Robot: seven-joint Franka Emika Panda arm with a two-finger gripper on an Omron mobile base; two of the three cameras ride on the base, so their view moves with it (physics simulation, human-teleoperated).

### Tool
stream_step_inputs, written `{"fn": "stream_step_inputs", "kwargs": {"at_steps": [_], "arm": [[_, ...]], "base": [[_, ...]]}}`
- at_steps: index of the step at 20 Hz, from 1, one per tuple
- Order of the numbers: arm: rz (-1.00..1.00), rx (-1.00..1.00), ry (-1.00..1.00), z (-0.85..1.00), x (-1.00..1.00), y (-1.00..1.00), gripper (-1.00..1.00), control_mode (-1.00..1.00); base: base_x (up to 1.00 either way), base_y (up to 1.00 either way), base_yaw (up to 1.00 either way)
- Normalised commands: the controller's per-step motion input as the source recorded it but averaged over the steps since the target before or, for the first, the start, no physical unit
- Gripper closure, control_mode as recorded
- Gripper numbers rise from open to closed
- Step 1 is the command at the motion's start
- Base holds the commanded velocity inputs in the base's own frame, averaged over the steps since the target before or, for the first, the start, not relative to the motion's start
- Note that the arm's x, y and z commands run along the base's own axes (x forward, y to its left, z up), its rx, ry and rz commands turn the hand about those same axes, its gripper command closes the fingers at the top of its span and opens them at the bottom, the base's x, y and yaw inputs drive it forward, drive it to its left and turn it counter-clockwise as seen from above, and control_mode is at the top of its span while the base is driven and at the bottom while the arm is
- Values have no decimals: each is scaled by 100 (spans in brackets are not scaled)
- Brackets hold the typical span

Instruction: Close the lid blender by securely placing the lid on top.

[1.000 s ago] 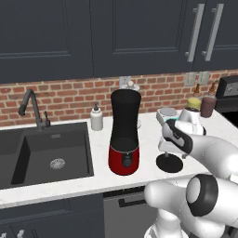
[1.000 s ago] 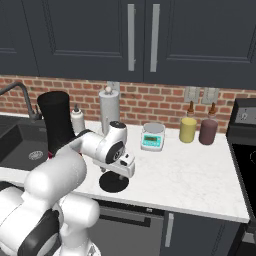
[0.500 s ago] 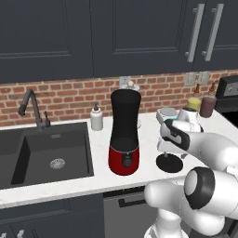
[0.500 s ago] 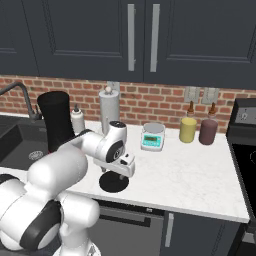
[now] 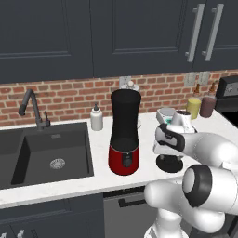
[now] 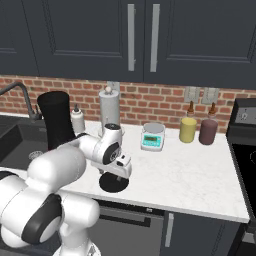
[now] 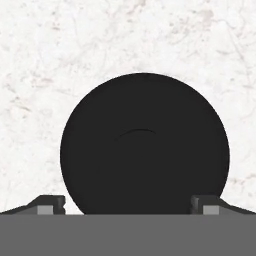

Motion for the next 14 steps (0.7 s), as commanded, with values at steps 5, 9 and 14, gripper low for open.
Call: {"fn": "stream_step_inputs", "kwargs": {"at_steps": [5, 9, 14], "arm": [[0, 0, 0, -18, 16, 0, -100, -100], [0, 0, 0, -19, 13, 0, -100, -100], [0, 0, 0, -18, 8, 0, -100, -100]], "base": [[0, 0, 0], [0, 0, 0], [0, 0, 0]]}}
